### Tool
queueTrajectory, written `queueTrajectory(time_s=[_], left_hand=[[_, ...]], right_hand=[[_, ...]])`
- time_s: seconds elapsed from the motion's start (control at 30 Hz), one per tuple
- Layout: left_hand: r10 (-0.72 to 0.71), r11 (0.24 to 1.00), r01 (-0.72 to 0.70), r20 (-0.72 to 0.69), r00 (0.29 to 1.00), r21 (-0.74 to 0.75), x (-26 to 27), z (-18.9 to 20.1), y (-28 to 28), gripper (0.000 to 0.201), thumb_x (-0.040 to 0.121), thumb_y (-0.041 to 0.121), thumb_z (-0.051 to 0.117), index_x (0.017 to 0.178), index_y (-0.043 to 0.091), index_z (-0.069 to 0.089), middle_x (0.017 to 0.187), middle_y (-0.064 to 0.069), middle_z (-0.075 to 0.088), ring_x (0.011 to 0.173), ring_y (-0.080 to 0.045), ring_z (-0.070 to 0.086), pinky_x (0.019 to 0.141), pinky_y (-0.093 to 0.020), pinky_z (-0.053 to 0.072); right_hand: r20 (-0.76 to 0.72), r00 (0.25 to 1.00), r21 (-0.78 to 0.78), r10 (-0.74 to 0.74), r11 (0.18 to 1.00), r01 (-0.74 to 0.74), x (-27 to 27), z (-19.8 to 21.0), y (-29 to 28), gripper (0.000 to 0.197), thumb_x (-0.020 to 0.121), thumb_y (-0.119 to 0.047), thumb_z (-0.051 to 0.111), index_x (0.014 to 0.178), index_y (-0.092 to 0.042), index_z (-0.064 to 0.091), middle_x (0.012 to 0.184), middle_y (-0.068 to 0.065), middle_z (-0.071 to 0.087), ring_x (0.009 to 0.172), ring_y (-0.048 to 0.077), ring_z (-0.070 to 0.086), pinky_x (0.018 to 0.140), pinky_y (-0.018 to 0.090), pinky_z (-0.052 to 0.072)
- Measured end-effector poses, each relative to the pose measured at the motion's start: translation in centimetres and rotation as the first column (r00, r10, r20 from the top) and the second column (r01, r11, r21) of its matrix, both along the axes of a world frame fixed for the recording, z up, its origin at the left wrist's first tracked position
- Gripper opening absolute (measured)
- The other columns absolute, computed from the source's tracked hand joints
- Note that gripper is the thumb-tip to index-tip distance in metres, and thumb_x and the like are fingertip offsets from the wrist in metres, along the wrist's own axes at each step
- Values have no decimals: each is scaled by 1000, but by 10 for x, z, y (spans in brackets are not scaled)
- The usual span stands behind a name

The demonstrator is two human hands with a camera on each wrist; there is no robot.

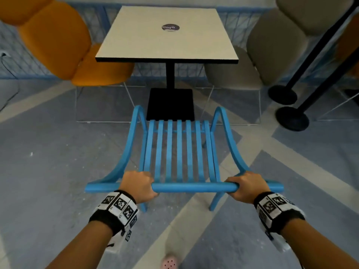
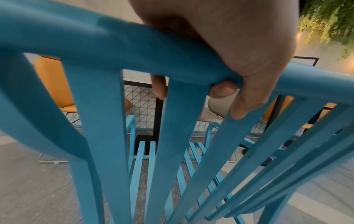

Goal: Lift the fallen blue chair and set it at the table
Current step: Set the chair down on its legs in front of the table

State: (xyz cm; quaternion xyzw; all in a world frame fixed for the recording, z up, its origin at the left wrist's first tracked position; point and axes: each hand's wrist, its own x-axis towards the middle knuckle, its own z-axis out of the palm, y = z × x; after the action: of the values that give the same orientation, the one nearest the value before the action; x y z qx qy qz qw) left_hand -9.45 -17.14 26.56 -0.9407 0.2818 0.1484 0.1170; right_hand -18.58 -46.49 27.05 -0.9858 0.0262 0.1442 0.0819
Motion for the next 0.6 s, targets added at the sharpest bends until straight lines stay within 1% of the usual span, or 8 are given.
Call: queueTrajectory(time_s=[0.07,0.2,0.3,0.33,0.4,0.43,0.53,0.6], left_hand=[[11,1000,-10,-3,1000,17,16,1,1,42,81,51,50,96,15,66,101,-3,70,94,-27,66,64,-28,33],[16,999,-14,47,999,-31,55,1,7,40,79,51,55,92,16,69,86,-1,67,88,-28,68,61,-29,34],[45,999,-45,37,998,14,87,2,9,40,82,52,50,103,22,65,107,3,67,98,-23,64,67,-30,39],[58,998,-59,38,998,16,98,2,9,39,82,52,50,105,24,63,111,5,66,100,-22,63,69,-30,40],[104,995,-104,45,994,-2,120,3,11,36,81,52,51,105,26,60,112,7,65,101,-21,63,73,-32,45],[143,990,-142,47,989,-25,131,1,12,34,81,52,52,103,26,59,111,7,66,101,-21,63,76,-33,47],[275,953,-265,54,960,-146,157,-3,14,32,79,52,57,97,25,57,107,6,68,100,-22,62,82,-36,48],[338,927,-316,89,937,-201,170,-3,14,36,78,53,58,99,24,57,109,5,67,103,-22,60,88,-36,44]], right_hand=[[-23,999,-10,23,1000,-23,20,1,2,16,75,-33,63,88,-29,72,71,4,76,71,29,68,66,30,50],[-19,999,-29,44,999,-44,68,1,2,17,73,-35,63,86,-28,72,68,4,75,69,28,68,70,33,53],[79,995,-79,61,995,-55,102,-1,4,11,63,-34,78,71,-31,72,51,1,71,52,24,66,58,30,54],[65,996,-73,60,996,-56,113,1,5,11,64,-34,78,72,-32,72,54,1,72,55,24,67,59,30,54],[-3,996,-69,86,994,-86,134,0,10,16,77,-36,64,90,-31,70,77,3,76,78,27,68,73,33,52],[-27,995,-52,96,994,-98,145,-3,9,21,80,-38,58,97,-30,68,85,4,76,85,28,67,78,35,52],[-65,995,-46,79,996,-82,176,-8,10,24,82,-39,53,102,-30,65,93,2,75,90,25,66,81,35,53],[-74,995,-67,64,995,-69,192,-6,12,23,84,-39,52,103,-31,64,95,1,74,92,24,66,84,34,51]])
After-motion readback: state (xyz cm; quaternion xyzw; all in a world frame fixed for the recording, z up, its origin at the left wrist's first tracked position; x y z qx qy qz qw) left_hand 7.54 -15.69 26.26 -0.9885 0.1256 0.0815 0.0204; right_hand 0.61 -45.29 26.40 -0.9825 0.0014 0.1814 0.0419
